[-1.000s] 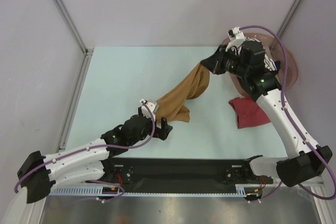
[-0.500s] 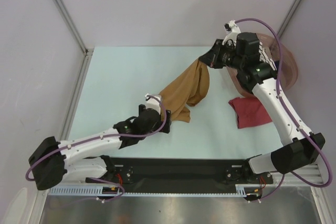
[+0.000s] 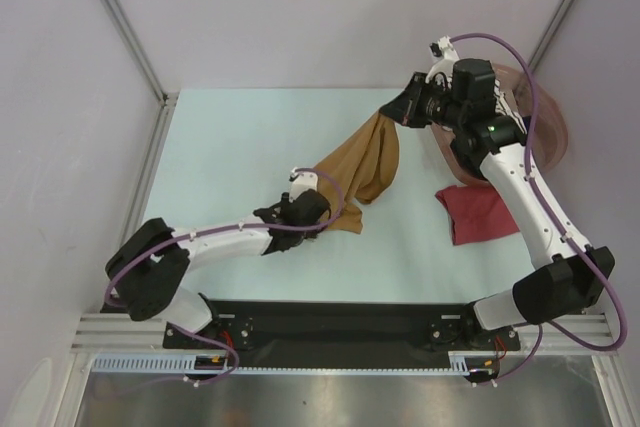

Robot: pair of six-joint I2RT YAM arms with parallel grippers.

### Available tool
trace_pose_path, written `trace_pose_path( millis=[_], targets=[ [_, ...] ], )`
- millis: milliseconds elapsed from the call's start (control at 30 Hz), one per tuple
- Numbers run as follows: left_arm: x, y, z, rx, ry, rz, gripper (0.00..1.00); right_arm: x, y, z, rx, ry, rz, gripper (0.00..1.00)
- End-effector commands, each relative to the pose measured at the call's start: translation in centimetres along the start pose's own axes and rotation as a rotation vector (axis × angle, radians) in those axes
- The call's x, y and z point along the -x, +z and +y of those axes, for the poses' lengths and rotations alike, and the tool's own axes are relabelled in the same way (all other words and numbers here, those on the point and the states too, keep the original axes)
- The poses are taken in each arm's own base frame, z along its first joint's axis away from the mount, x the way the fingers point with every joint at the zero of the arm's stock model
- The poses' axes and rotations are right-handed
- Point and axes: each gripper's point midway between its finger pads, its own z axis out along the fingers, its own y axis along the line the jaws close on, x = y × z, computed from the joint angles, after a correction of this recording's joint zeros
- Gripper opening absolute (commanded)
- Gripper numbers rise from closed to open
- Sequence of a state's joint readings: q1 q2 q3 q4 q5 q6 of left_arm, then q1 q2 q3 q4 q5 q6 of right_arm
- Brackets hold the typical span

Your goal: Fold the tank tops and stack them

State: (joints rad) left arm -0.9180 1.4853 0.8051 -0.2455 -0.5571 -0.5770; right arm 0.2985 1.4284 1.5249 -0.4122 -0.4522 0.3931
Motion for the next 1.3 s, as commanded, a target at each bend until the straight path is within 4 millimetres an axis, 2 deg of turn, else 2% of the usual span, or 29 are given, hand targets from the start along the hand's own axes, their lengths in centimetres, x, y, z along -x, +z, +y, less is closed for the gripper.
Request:
trace_pose_path(
  millis=[0, 33, 67, 133, 167, 200, 233, 267, 300, 367, 400, 433, 467, 567, 633, 667, 733, 800, 900, 933, 967, 1000, 1033, 1067, 1100, 1133, 1167, 1233, 1267],
  targets=[
    [0.9, 1.6, 2.2, -0.025, -0.121, 0.06, 0.35, 2.3, -0.6, 1.5, 0.051, -0.019, -0.063, 0.0],
    [0.4, 1.7, 3.0, -0.031, -0.131, 0.072, 0.2, 2.3, -0.7, 1.6, 0.049, -0.02, -0.063, 0.0],
    [1.6, 0.9, 3.4, -0.05, -0.151, 0.039, 0.0, 2.2, -0.8, 1.5, 0.047, -0.02, -0.062, 0.0],
    [2.8, -0.5, 4.9, -0.007, -0.148, -0.018, 0.0, 2.3, -1.5, 1.8, 0.047, -0.034, -0.07, 0.0],
    [4.6, -2.3, 5.3, -0.025, -0.171, -0.076, 0.0, 2.1, -1.9, 2.0, 0.043, -0.035, -0.063, 0.0],
    [4.8, -3.5, 6.3, -0.001, -0.162, -0.08, 0.0, 2.1, -2.7, 2.4, 0.046, -0.042, -0.069, 0.0],
    [6.1, -4.9, 6.5, -0.014, -0.172, -0.11, 0.0, 2.0, -3.3, 2.6, 0.045, -0.041, -0.068, 0.0],
    [7.7, -7.2, 7.0, -0.045, -0.199, -0.17, 0.0, 1.9, -3.9, 3.1, 0.052, -0.043, -0.073, 0.0],
    [7.9, -8.6, 7.4, -0.06, -0.196, -0.178, 0.0, 1.7, -5.3, 4.2, 0.069, -0.054, -0.088, 0.0],
    [9.9, -12.7, 7.8, -0.137, -0.219, -0.254, 0.0, 1.2, -6.6, 5.5, 0.088, -0.062, -0.095, 0.0],
    [10.5, -14.1, 8.1, -0.159, -0.231, -0.278, 0.0, 1.0, -7.5, 6.2, 0.097, -0.071, -0.105, 0.0],
    [11.8, -16.0, 8.4, -0.184, -0.268, -0.318, 0.0, 1.0, -9.3, 7.4, 0.11, -0.086, -0.122, 0.0],
    [11.8, -17.7, 9.4, -0.185, -0.292, -0.331, 0.0, 0.9, -10.2, 8.1, 0.112, -0.096, -0.138, 0.0],
    [13.1, -21.9, 9.6, -0.283, -0.324, -0.394, 0.0, 1.3, -13.9, 11.1, 0.156, -0.114, -0.194, 0.0],
    [14.2, -23.9, 10.0, -0.311, -0.327, -0.428, 0.0, 1.3, -15.4, 11.9, 0.155, -0.112, -0.2, 0.0],
    [14.2, -24.3, 10.1, -0.306, -0.314, -0.417, 0.0, 2.2, -16.5, 12.5, 0.152, -0.122, -0.232, 0.0],
    [15.4, -25.1, 11.2, -0.259, -0.307, -0.445, 0.0, 2.1, -16.7, 12.2, 0.125, -0.122, -0.216, 0.0],
    [15.4, -23.5, 11.9, -0.172, -0.286, -0.396, 0.0, 2.2, -15.3, 10.6, 0.05, -0.109, -0.191, 0.0],
    [15.3, -20.2, 10.3, -0.214, -0.263, -0.284, 0.0, -1.1, -11.5, 6.7, -0.046, -0.057, -0.057, 0.0],
    [13.9, -17.7, 9.6, -0.215, -0.253, -0.209, 0.0, -2.0, -10.4, 5.5, -0.058, -0.02, -0.04, 0.0],
    [14.0, -16.3, 9.3, -0.225, -0.263, -0.198, 0.0, -3.3, -9.5, 4.7, -0.049, 0.012, -0.006, 0.0],
    [13.4, -14.8, 9.8, -0.212, -0.285, -0.167, 0.0, -7.3, -7.9, 1.9, -0.086, 0.073, 0.072, 0.0],
    [11.0, -12.2, 9.4, -0.216, -0.287, -0.077, 0.0, -7.8, -6.9, 1.4, -0.06, 0.084, 0.048, 0.0],
    [10.9, -10.9, 9.2, -0.228, -0.301, -0.079, 0.0, -9.1, -6.3, 0.6, -0.052, 0.13, 0.063, 0.0],
    [10.1, -9.4, 9.9, -0.208, -0.323, -0.054, 0.0, -13.0, -5.3, -2.0, -0.095, 0.182, 0.129, 0.0],
    [8.2, -7.6, 10.2, -0.188, -0.343, -0.004, 0.0, -13.4, -4.5, -2.8, -0.094, 0.185, 0.115, 0.0],
    [7.9, -6.4, 9.1, -0.251, -0.364, 0.034, 0.0, -14.8, -3.9, -3.9, -0.109, 0.203, 0.136, 0.0],
    [6.6, -4.4, 8.5, -0.29, -0.406, 0.091, 0.0, -17.0, -2.5, -6.0, -0.131, 0.239, 0.172, 0.01],
    [7.3, -3.8, 8.1, -0.312, -0.417, 0.068, 0.0, -17.4, -2.1, -6.1, -0.116, 0.244, 0.182, 0.02]
  ],
)
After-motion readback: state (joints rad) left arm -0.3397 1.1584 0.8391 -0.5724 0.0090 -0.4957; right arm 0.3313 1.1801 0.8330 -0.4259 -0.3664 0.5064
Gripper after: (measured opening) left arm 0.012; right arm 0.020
